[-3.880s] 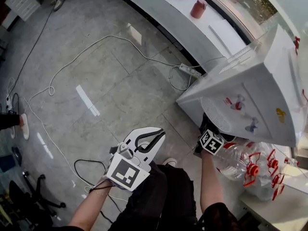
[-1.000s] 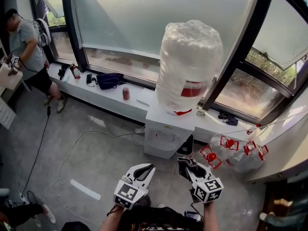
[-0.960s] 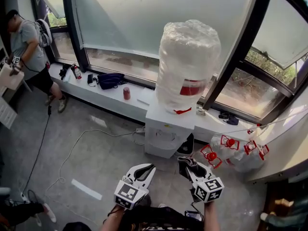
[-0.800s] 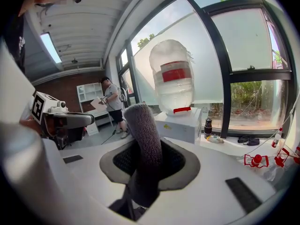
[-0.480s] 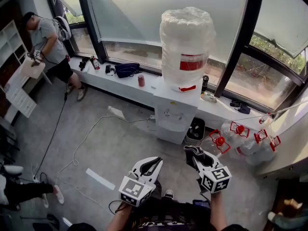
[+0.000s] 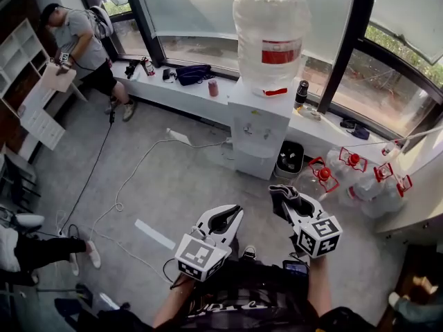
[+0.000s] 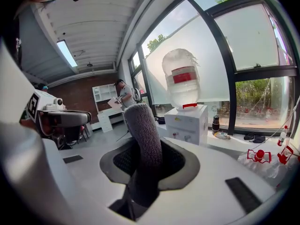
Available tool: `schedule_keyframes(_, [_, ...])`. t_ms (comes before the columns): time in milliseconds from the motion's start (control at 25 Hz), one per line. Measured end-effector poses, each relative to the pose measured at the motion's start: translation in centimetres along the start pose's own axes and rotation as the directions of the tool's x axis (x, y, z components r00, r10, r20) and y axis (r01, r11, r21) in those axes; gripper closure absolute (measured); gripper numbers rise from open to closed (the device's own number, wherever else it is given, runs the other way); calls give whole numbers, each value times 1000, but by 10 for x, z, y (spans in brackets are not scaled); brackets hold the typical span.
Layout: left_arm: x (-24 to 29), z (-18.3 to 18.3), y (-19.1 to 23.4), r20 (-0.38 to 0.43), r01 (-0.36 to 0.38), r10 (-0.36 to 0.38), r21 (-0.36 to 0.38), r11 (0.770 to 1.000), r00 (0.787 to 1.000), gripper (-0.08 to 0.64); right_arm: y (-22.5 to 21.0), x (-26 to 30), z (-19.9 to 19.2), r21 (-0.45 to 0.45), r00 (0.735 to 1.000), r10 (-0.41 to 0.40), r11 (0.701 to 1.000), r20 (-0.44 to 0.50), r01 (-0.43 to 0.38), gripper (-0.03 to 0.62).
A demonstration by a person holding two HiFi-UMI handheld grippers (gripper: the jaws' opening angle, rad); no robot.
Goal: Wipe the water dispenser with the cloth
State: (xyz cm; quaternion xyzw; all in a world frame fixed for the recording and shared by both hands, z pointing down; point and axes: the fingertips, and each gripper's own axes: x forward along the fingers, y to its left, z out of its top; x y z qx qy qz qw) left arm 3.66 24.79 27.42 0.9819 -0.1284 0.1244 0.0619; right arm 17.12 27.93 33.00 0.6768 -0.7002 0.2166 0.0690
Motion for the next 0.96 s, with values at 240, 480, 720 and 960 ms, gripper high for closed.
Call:
schedule_keyframes(240, [-6,-4,-8,-14,-7,7,18,1000,1000,531,-1,-6,-1,-7,1000,15,1000,15,-15,482])
schedule_keyframes(480, [-7,-9,-7,-35,-17,18,17,1000,999,531,-11,-11,-3,-15,1000,12,1000,-1,-12,482])
schedule_keyframes(720, [1,-15,-5,-57,-20,21,9,1000,998,531,-31,-13,-7,-11,1000,-14,1000,-23,14,483])
schedule_keyframes(960, [10,-19,-8,-69,-8,9,5,1000,998,531,-35,-9,-13,-7,999,-7,1000,-37,7,483])
